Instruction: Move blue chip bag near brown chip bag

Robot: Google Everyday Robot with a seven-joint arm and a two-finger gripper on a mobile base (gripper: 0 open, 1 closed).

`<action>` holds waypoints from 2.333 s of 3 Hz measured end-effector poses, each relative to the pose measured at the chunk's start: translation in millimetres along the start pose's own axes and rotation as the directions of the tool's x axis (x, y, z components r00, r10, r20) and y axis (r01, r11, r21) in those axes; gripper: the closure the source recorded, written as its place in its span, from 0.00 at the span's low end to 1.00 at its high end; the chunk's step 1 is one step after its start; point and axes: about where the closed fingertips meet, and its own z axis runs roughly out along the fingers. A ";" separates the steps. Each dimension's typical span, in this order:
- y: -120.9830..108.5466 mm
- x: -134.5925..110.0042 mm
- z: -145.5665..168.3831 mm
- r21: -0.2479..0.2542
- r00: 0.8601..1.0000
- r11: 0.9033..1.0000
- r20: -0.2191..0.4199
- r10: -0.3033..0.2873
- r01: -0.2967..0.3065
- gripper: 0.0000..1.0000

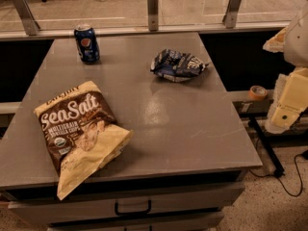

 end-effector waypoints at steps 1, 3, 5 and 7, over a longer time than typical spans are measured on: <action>0.0 0.0 -0.1 0.000 1.000 1.000 0.000 0.000 0.000 0.00; -32.2 -15.3 9.2 0.069 0.985 0.997 0.169 0.021 -0.033 0.00; -119.0 -76.8 59.6 0.156 0.873 0.975 0.484 0.066 -0.160 0.00; -137.6 -81.5 51.7 0.221 0.858 0.956 0.510 0.054 -0.192 0.00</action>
Offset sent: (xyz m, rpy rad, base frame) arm 0.0092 0.0020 0.0052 0.0555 -0.0584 -0.0156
